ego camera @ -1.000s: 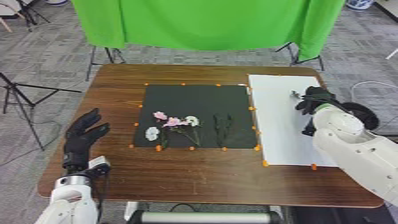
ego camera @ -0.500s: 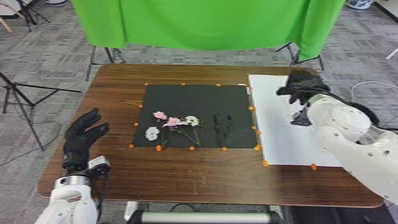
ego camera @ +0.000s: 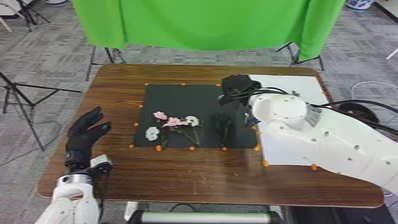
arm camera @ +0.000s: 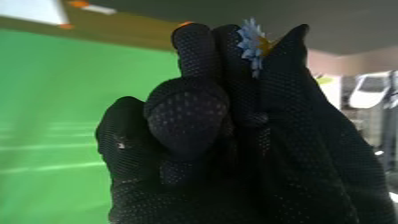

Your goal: Arrange flowers

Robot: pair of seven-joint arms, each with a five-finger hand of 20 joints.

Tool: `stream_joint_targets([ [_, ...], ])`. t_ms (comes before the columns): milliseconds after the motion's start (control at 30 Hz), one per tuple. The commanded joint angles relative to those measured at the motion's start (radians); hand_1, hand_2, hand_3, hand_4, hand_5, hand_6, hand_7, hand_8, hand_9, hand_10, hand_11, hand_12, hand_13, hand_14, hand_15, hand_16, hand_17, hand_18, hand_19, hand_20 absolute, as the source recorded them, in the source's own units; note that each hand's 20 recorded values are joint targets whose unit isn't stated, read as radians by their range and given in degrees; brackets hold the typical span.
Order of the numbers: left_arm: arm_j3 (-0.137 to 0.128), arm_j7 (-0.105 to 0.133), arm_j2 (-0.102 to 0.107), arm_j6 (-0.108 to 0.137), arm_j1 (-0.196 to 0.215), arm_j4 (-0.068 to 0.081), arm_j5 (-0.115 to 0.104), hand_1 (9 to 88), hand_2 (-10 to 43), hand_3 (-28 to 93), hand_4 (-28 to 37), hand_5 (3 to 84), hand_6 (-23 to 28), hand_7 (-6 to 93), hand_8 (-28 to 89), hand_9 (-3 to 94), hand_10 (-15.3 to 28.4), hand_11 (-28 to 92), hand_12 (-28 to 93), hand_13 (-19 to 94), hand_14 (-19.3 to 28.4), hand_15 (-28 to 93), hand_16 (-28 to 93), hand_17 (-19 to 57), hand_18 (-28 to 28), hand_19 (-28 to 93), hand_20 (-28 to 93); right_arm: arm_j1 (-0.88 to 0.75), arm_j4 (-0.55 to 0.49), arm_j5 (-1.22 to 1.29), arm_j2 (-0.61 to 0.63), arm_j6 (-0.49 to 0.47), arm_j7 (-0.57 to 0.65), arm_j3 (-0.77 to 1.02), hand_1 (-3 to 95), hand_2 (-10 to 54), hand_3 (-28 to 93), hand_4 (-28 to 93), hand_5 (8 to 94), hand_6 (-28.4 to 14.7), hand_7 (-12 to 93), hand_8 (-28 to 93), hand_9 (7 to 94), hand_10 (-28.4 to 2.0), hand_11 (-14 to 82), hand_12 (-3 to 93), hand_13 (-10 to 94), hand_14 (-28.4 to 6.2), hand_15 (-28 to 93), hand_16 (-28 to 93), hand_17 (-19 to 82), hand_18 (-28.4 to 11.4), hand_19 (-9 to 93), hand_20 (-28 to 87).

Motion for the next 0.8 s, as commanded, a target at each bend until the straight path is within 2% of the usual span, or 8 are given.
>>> stream_joint_targets([
  [33,-0.009,-0.012,-0.01,-0.007,0.015,0.001,0.002,52.0,-6.7,70,-8.6,40.1,-1.7,25.3,-13,36.1,10.1,25,10,41,14.1,31,-3,22.8,13.5,27,30,-0.013,0.005,-0.006,-0.03,-0.018,-0.007,0.012,53.4,5.3,53,-19,72.4,2.0,17,5,75.3,-13.0,15.2,20.4,86,-5.1,62,31,58,-15.7,93,53],
  [300,-0.003,-0.012,-0.007,-0.012,0.014,0.002,0.001,51.1,-7.3,70,-8.5,40.3,-1.7,25.2,-13,36.5,10.2,25,11,41,14.2,31,-3,22.1,13.7,28,29,-0.031,-0.003,0.008,-0.023,-0.039,-0.002,0.033,49.2,4.0,54,-16,70.9,1.6,17,4,74.8,-13.3,14.7,19.9,86,-5.4,62,30,58,-15.8,93,53],
  [800,-0.008,-0.021,-0.003,-0.02,0.015,0.001,0.008,49.9,-8.5,70,-8.3,40.3,-1.7,24.7,-12,36.6,10.2,24,11,41,14.3,30,-3,21.1,14.0,28,28,-0.038,-0.019,0.017,0.009,-0.09,0.007,0.049,46.1,0.9,57,-15,67.4,-0.6,16,3,72.8,-14.1,13.9,19.6,86,-5.7,62,30,58,-16.0,93,53],
])
